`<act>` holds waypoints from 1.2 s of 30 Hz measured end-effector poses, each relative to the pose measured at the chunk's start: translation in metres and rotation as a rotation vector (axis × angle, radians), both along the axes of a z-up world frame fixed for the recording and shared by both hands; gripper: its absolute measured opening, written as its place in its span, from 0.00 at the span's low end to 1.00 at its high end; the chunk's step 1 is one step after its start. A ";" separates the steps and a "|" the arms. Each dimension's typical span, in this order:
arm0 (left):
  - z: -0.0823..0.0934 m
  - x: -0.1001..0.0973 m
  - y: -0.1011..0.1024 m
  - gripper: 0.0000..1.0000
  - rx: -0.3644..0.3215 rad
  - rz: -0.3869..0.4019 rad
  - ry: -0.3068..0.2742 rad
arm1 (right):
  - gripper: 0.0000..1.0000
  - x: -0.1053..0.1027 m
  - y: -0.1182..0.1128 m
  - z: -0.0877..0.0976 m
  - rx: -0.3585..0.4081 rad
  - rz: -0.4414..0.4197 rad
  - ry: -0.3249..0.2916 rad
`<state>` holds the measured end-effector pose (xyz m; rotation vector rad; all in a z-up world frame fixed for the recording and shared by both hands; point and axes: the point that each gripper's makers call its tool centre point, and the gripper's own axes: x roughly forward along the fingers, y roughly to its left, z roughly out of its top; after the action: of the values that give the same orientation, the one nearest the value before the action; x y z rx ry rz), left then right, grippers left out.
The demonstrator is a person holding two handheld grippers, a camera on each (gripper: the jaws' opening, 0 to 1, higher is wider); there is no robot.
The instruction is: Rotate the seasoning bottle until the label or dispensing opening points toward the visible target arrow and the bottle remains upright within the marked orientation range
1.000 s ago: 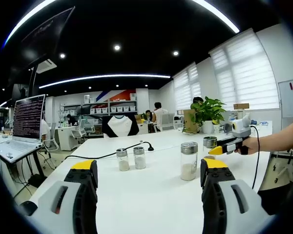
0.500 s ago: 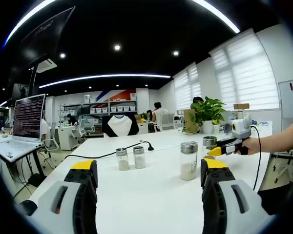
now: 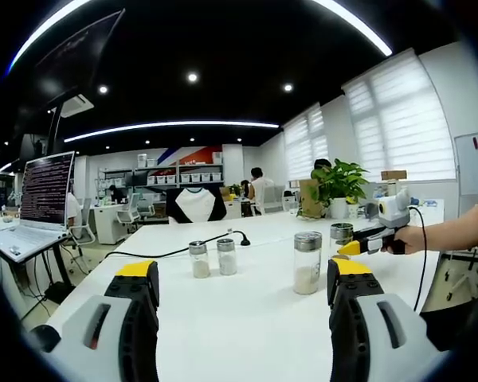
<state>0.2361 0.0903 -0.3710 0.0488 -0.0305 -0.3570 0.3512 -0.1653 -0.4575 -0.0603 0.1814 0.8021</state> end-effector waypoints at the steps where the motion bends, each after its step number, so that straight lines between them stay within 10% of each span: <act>1: 0.000 0.000 0.000 0.92 -0.002 0.001 -0.001 | 0.37 0.000 0.000 0.000 0.001 -0.007 0.002; 36: -0.005 -0.001 -0.008 0.91 -0.007 -0.015 0.010 | 0.37 0.003 -0.005 -0.005 -0.014 -0.437 0.044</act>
<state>0.2355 0.0825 -0.3755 0.0395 -0.0220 -0.3722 0.3547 -0.1701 -0.4620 -0.0153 0.2321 0.3663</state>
